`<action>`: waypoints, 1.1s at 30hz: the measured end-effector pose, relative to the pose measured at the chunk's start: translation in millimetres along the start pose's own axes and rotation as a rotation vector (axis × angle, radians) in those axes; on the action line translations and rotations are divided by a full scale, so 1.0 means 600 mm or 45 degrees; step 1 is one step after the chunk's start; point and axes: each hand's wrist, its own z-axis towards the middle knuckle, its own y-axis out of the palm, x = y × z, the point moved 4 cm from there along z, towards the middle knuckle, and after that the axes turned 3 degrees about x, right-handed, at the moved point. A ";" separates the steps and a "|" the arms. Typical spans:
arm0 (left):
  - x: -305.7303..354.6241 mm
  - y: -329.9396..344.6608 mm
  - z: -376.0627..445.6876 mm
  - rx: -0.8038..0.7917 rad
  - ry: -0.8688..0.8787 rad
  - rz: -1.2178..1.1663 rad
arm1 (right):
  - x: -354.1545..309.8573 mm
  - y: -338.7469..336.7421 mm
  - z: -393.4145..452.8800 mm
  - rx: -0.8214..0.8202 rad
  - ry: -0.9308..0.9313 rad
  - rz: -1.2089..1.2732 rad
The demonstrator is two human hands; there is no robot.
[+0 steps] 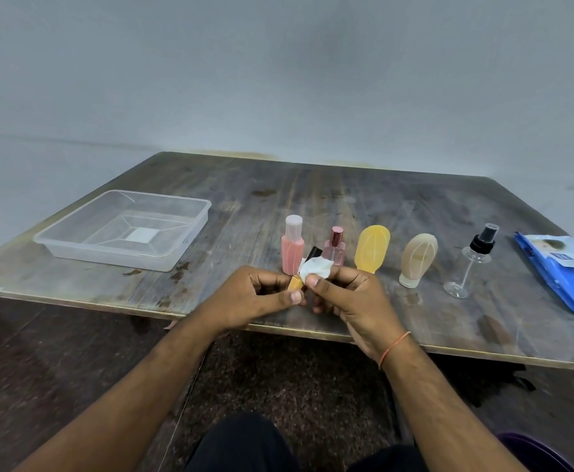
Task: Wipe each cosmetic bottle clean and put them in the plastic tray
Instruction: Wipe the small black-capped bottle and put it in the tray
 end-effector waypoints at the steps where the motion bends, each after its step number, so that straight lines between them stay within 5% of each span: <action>1: 0.000 0.001 0.001 0.010 -0.005 0.000 | 0.001 0.000 0.000 0.007 -0.008 0.012; 13: -0.010 0.000 0.005 0.189 -0.074 -0.023 | -0.002 -0.008 0.001 0.183 0.010 0.284; 23: -0.016 -0.007 0.004 0.255 -0.044 0.023 | 0.009 -0.006 -0.017 0.358 -0.556 -0.244; 33: -0.019 -0.004 0.007 0.289 0.013 0.081 | 0.005 -0.007 -0.020 0.312 -0.386 -0.007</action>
